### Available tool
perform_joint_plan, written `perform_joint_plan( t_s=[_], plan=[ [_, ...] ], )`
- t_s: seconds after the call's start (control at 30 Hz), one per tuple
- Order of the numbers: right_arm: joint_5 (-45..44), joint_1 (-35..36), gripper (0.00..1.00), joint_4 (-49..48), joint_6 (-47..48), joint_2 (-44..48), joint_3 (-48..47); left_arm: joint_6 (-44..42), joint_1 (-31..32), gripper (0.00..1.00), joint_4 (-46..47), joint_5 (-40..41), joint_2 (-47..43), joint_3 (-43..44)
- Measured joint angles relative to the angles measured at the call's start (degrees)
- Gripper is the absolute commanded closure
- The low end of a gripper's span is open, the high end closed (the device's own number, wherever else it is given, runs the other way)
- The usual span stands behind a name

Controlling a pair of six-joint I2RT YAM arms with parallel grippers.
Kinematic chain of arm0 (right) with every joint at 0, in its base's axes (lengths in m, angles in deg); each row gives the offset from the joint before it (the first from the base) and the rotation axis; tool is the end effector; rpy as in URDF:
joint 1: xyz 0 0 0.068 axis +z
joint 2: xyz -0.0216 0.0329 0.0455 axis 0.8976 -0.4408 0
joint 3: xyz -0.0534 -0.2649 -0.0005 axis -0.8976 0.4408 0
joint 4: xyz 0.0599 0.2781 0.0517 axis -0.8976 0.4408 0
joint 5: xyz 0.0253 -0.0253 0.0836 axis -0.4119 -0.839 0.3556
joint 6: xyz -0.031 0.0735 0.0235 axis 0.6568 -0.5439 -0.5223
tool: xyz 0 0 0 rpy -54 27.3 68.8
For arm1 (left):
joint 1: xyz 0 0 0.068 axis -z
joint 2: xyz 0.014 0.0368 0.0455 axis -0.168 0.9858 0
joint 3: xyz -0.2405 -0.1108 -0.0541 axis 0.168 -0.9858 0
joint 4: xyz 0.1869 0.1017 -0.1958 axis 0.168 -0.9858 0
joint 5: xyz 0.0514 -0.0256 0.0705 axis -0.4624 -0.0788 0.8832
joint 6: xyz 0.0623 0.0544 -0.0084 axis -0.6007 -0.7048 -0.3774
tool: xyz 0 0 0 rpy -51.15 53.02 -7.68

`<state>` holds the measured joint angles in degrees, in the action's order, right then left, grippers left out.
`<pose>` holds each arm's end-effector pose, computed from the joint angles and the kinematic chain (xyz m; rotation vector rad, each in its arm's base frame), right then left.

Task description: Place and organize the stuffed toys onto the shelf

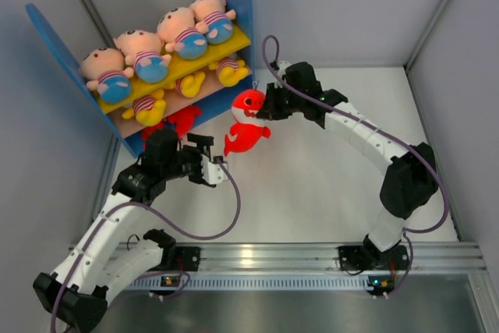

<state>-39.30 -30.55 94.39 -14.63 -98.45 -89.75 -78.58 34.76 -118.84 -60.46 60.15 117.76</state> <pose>0.3711 0.2687 0.3013 -0.3884 2.2344 0.8573 0.2016 -0.1269 0.2965 1.6501 1.2916 -0.0253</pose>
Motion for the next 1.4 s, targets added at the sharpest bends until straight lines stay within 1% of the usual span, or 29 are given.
perform_joint_plan(
  t_s=[0.13, 0.3, 0.33, 0.43, 0.47, 0.5, 0.57, 0.6, 0.67, 0.73, 0.77, 0.8, 0.87, 0.9, 0.93, 0.97, 1.0, 1.1, 1.17, 1.27, 1.4],
  plan=[
    [0.52, 4.2, 1.0, 0.37, -2.71, -0.44, -0.68, -7.69, 0.2, 0.17, 0.24, -2.73, -2.32, -0.79],
    [1.44, 8.33, 1.0, 0.17, -4.96, -2.29, -3.8, -12.44, 0.35, 0.18, 0.2, -4.57, -2.45, -2.82],
    [1.57, 8.9, 1.0, 0.0, -5.25, -2.56, -4.39, -12.79, 0.37, 0.19, 0.2, -4.59, -1.9, -3.06],
    [2.27, 9.86, 1.0, -0.44, -6.14, -2.58, -4.96, -13.92, 0.37, 0.27, 0.09, -4.13, 0.26, -3.61],
    [2.36, 10.01, 1.0, -0.48, -6.27, -2.58, -5.05, -14.05, 0.42, 0.37, 0.13, -3.85, 1.03, -3.61],
    [2.54, 10.03, 1.0, -0.44, -6.43, -2.6, -5.07, -14.14, 0.46, 0.42, 0.22, -3.52, 1.6, -3.61],
    [2.93, 10.03, 1.0, -0.35, -6.84, -2.6, -5.07, -14.95, 0.48, 0.6, 0.72, -2.73, 2.8, -3.52],
    [3.06, 10.05, 1.0, -0.37, -7.13, -2.6, -5.07, -15.06, 0.48, 0.81, 0.85, -2.23, 3.23, -3.39],
    [3.63, 10.08, 1.0, -0.37, -7.43, -2.6, -5.07, -15.65, 0.48, 1.0, 1.16, -1.49, 4.24, -2.67],
    [3.8, 10.1, 0.95, -0.81, -7.56, -2.6, -5.07, -15.47, 0.48, 1.0, 1.07, -0.96, 4.96, -1.66],
    [3.76, 10.03, 0.89, -1.36, -7.58, -2.6, -5.07, -15.21, 0.46, 1.0, 1.25, -0.74, 5.2, -1.38],
    [3.78, 10.03, 0.74, -1.49, -7.56, -2.6, -5.07, -14.62, 0.48, 1.0, 1.51, -0.5, 5.35, -1.27],
    [3.5, 10.01, 0.52, -2.01, -7.52, -2.6, -5.05, -11.63, 0.48, 1.0, 2.49, 0.02, 5.9, -1.27],
    [3.28, 9.9, 0.31, -2.6, -7.65, -2.56, -4.85, -9.97, 0.48, 1.0, 3.17, 0.44, 6.45, -1.27],
    [3.06, 9.55, 0.21, -3.5, -7.78, -2.38, -4.31, -7.8, 0.48, 1.0, 4.26, 1.09, 7.21, -1.25],
    [2.84, 9.03, 0.16, -4.46, -7.72, -2.03, -3.26, -5.4, 0.48, 1.0, 5.68, 1.79, 8.26, -1.14],
    [2.58, 8.55, 0.13, -4.96, -7.65, -1.38, -1.73, -3.23, 0.48, 1.0, 6.84, 2.36, 9.33, -0.83],
    [1.73, 5.49, 0.13, -5.6, -7.58, 1.75, 5.44, 2.8, 0.5, 1.0, 10.47, 3.78, 13.05, 0.96],
    [0.59, 1.95, 0.13, -5.14, -7.61, 4.83, 11.65, 5.86, 0.7, 1.0, 13.31, 4.66, 15.34, 2.08],
    [-1.49, -3.3, 0.12, -4.66, -7.45, 8.94, 18.8, 8.52, 1.14, 1.0, 17.18, 6.54, 18.58, 2.6],
    [-4.31, -8.35, 0.12, -3.74, -6.32, 14.62, 24.3, 11.28, 1.4, 1.0, 23.89, 11.5, 25.2, 2.82]
  ],
)
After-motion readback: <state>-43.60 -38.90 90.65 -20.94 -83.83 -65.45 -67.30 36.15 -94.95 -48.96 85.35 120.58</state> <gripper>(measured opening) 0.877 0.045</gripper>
